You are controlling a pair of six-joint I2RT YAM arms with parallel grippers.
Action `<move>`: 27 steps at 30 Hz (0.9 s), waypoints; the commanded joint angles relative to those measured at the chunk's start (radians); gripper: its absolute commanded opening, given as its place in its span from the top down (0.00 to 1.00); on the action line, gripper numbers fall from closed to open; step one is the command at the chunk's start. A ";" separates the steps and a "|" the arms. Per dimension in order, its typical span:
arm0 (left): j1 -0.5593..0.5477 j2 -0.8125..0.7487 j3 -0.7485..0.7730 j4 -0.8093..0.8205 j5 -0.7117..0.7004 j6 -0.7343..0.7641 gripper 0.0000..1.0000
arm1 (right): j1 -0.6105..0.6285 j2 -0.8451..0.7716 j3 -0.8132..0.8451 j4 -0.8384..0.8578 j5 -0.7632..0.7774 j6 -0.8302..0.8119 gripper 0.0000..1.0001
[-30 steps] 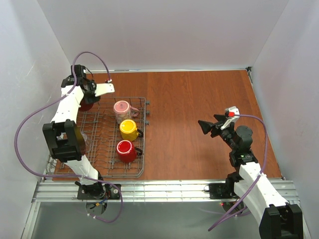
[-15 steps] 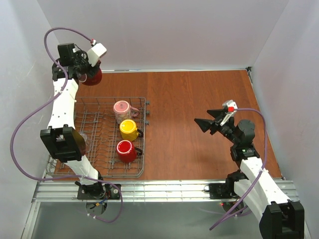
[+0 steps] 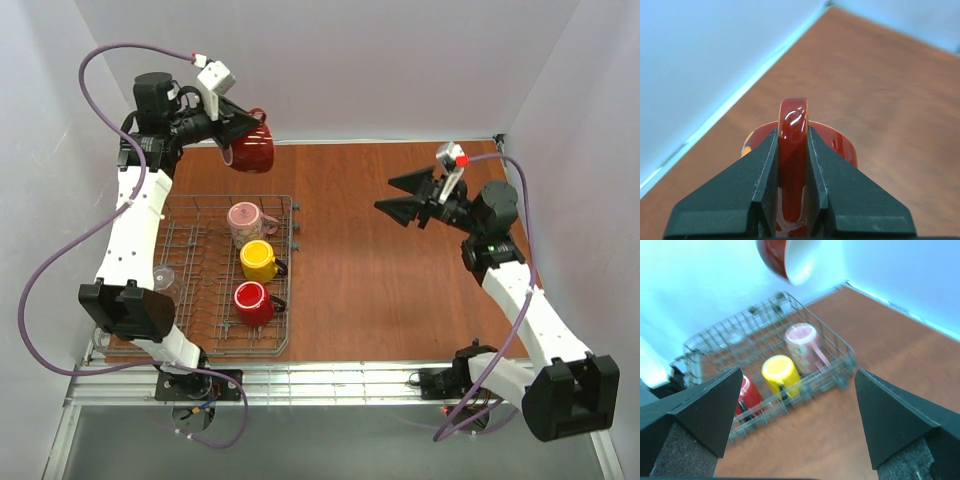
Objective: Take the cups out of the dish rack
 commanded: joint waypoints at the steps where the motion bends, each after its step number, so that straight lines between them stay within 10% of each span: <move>1: -0.046 -0.085 0.011 0.061 0.152 -0.148 1.00 | 0.079 0.082 0.153 0.033 -0.064 0.068 0.15; 27: -0.200 -0.112 -0.106 0.116 0.212 -0.279 1.00 | 0.349 0.588 0.500 0.453 -0.035 0.613 0.38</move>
